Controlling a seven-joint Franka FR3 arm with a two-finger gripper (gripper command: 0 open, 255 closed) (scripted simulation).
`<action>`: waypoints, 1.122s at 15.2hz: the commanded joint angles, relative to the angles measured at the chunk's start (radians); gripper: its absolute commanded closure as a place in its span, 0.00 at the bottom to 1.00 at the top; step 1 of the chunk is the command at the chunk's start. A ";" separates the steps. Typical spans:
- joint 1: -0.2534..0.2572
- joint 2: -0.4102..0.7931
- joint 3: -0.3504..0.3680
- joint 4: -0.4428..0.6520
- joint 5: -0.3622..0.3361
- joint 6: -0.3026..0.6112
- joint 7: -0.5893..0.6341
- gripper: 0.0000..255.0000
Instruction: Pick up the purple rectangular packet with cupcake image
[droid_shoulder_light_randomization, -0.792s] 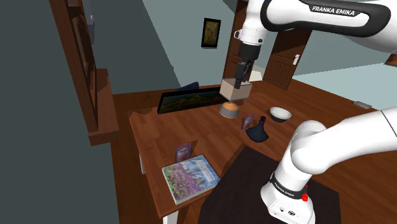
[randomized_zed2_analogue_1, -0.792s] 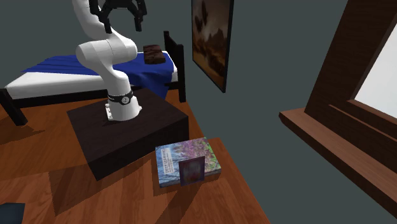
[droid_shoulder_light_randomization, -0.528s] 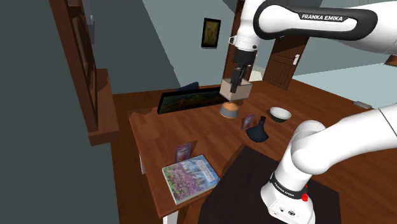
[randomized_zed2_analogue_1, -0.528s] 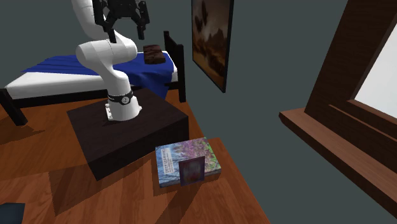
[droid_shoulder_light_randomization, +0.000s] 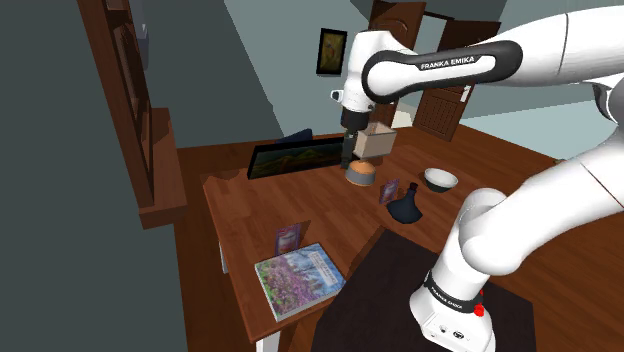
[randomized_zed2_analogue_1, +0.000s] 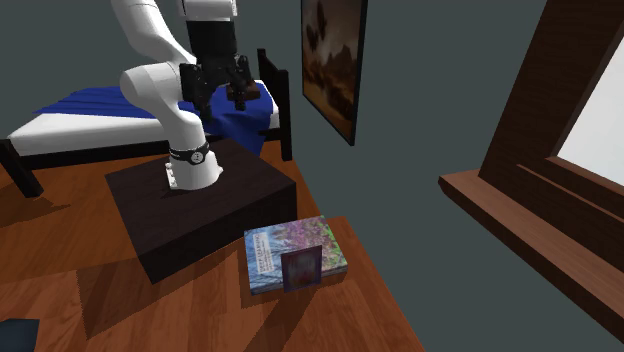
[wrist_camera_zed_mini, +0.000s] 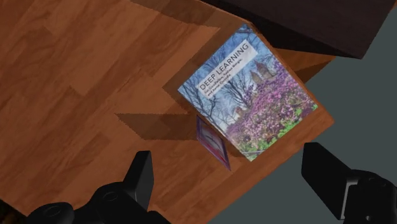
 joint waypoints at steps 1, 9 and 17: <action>0.014 0.054 -0.015 -0.016 -0.004 0.072 -0.051 0.00; 0.076 0.318 -0.050 -0.020 0.012 0.333 -0.240 0.00; 0.122 0.616 -0.044 0.050 0.068 0.549 -0.441 0.00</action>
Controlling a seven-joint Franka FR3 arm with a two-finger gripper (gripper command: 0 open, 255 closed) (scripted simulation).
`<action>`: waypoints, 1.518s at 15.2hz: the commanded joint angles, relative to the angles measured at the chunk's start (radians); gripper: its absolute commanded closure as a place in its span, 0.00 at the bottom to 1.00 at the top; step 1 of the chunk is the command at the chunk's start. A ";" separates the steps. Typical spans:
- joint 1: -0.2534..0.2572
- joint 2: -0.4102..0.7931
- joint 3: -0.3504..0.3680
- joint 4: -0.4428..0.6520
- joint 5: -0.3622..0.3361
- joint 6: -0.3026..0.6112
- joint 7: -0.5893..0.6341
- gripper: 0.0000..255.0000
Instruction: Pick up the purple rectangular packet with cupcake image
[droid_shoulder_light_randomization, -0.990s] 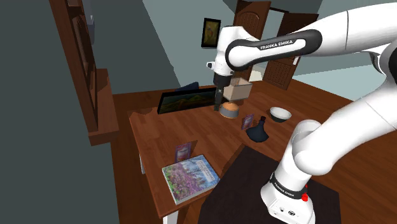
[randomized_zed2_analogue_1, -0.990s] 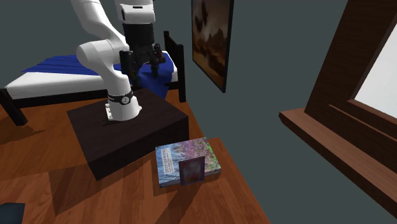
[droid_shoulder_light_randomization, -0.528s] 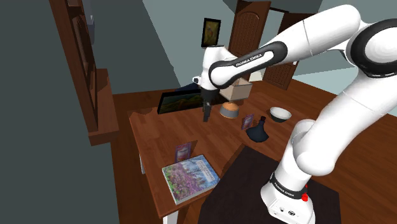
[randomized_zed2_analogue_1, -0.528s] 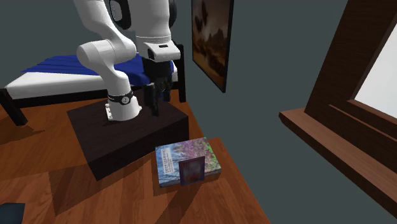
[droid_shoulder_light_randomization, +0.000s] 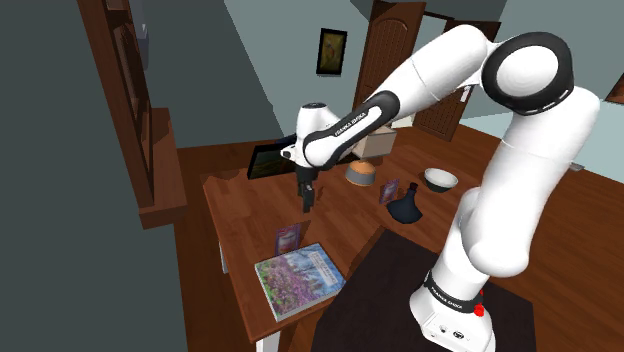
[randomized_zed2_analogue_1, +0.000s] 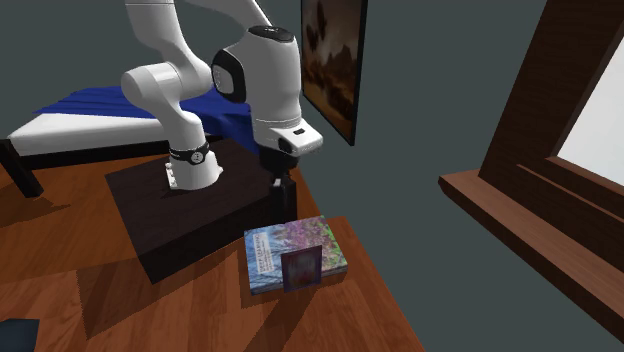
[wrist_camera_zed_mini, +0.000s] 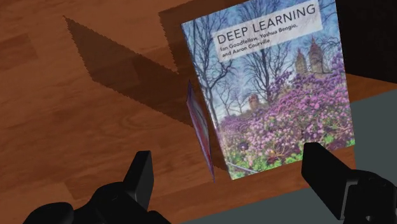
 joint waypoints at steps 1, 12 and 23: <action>0.006 0.080 0.006 0.028 0.017 0.050 -0.056 0.00; 0.006 0.379 0.067 0.152 0.054 0.217 -0.213 0.00; 0.002 0.438 0.072 0.160 0.061 0.268 -0.218 1.00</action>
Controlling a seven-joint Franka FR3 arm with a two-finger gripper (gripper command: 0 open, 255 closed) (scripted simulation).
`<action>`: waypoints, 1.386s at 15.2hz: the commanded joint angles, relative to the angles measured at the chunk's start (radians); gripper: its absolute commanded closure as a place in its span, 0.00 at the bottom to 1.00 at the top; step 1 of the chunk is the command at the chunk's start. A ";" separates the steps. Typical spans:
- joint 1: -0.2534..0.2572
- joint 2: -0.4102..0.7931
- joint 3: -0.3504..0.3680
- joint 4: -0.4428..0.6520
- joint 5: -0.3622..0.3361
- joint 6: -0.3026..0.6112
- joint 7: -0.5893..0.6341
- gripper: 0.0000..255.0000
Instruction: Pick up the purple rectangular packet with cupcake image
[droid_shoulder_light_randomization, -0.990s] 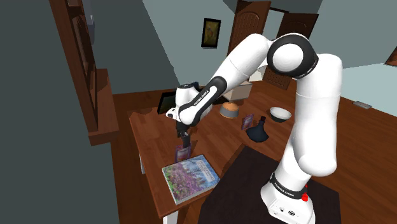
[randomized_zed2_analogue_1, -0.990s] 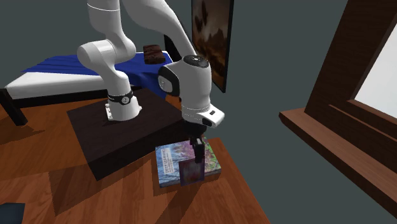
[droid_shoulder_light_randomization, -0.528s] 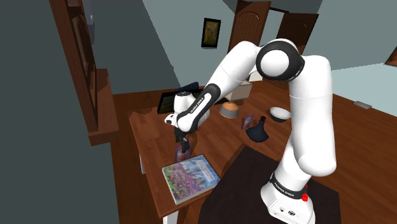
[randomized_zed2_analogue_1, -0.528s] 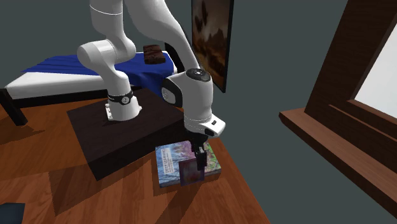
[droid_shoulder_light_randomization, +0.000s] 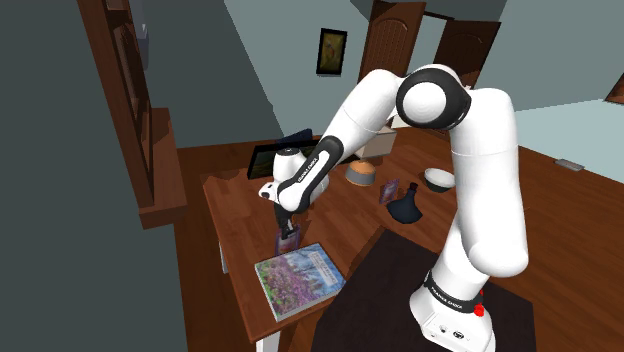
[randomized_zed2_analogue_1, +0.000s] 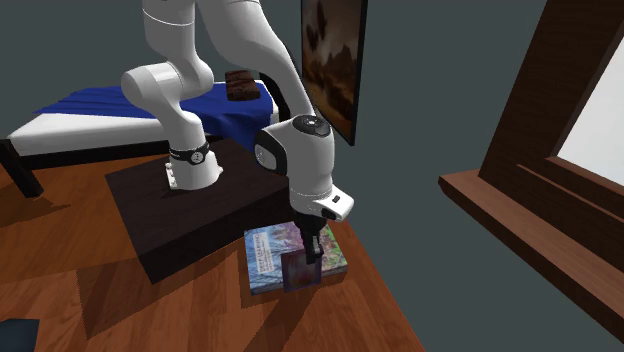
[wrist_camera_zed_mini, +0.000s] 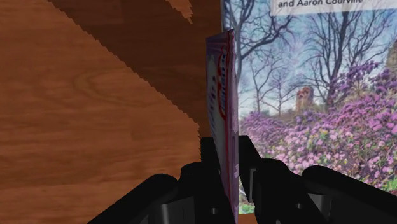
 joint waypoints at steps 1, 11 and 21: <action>0.000 0.000 0.000 0.000 0.000 0.000 0.000 1.00; 0.006 -0.076 -0.007 -0.010 -0.009 -0.067 0.006 1.00; 0.012 -0.184 -0.015 -0.012 -0.023 -0.173 0.015 1.00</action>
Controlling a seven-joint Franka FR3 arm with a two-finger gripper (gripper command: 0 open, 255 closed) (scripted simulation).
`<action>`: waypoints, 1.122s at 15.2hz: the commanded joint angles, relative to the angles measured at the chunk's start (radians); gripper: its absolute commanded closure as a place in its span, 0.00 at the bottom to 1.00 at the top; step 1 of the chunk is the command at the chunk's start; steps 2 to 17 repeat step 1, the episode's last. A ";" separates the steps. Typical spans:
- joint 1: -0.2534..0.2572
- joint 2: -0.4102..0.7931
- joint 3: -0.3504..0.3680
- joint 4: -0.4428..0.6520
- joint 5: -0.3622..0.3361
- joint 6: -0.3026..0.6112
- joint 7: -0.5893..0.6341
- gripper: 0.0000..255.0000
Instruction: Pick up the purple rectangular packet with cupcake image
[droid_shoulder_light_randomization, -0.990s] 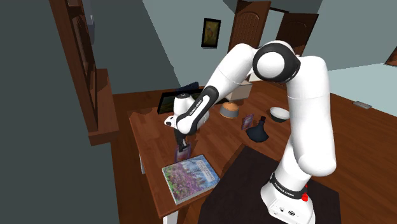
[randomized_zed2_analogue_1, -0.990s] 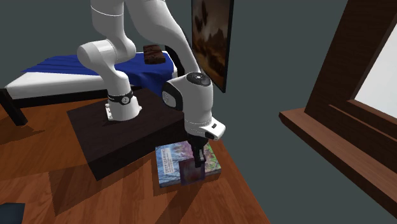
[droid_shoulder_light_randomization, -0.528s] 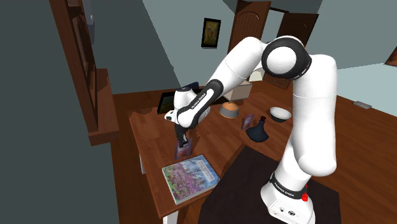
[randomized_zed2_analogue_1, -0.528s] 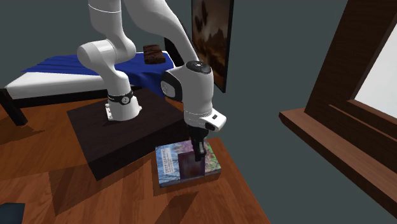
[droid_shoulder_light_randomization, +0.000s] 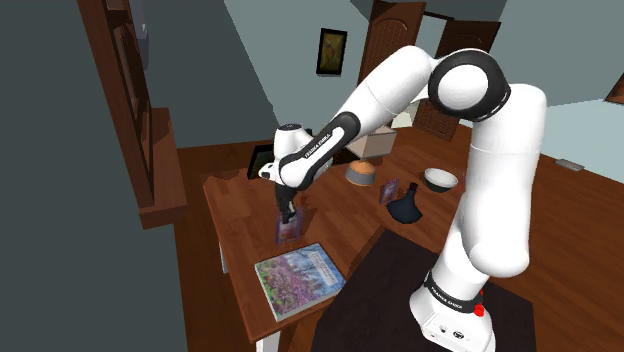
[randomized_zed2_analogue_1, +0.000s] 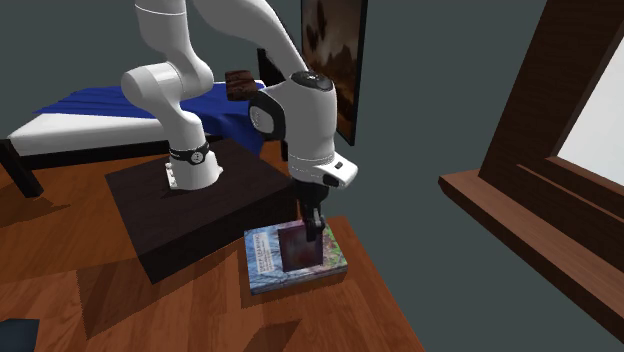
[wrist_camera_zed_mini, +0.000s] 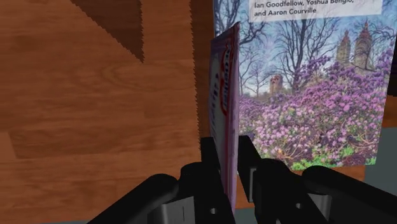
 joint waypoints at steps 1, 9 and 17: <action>0.000 -0.007 -0.001 -0.001 -0.001 -0.007 0.000 1.00; 0.000 -0.007 -0.001 -0.001 -0.001 -0.007 0.000 1.00; 0.000 -0.007 -0.001 -0.001 -0.001 -0.007 0.000 1.00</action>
